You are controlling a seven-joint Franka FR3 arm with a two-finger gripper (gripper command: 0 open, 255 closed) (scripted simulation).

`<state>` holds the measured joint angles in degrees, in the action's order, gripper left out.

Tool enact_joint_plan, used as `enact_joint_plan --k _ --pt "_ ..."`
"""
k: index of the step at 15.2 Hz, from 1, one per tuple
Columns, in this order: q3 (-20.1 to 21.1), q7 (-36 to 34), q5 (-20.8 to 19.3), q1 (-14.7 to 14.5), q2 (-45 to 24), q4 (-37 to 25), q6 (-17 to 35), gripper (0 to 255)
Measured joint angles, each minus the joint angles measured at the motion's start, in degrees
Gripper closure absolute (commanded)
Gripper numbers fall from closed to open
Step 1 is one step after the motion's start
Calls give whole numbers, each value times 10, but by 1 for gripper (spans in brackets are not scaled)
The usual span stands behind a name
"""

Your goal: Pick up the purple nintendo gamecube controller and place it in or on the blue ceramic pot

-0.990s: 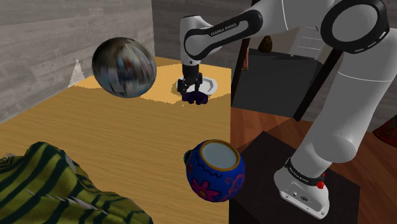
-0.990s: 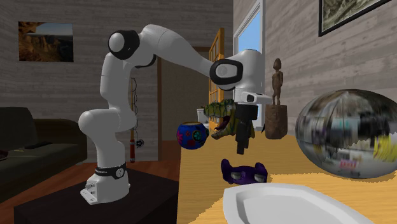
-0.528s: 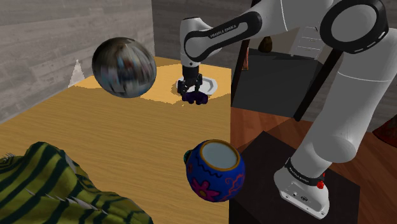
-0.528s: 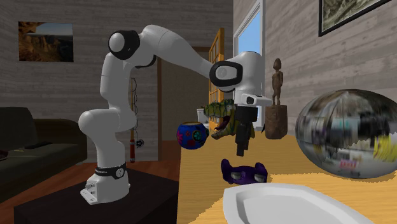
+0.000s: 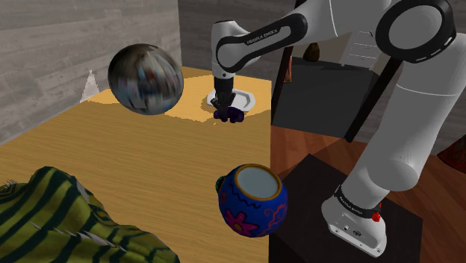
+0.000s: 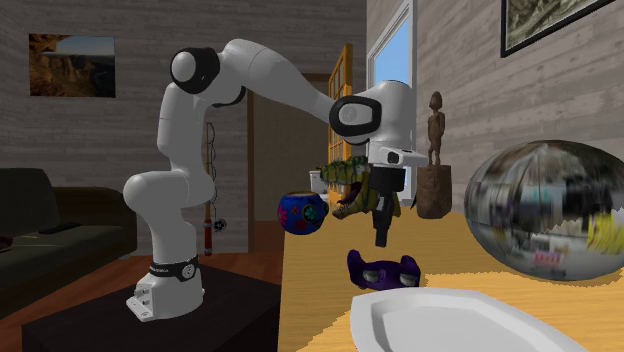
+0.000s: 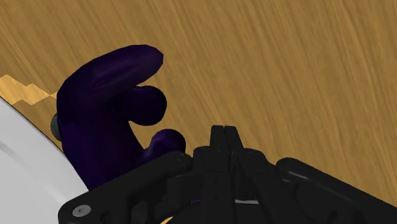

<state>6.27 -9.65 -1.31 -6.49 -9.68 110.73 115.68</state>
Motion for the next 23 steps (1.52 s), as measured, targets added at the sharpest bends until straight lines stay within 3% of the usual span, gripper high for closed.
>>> enact_joint_plan --k 2,3,5,12,23 --pt "0 0 0 0 0 0 0 255" --pt "0 0 0 0 0 0 0 0" --pt "-2 16 -4 3 -1 -5 -6 0" --pt "-15 222 -62 36 -52 -96 -54 0" --pt "-18 238 -71 41 -71 -68 -8 0"
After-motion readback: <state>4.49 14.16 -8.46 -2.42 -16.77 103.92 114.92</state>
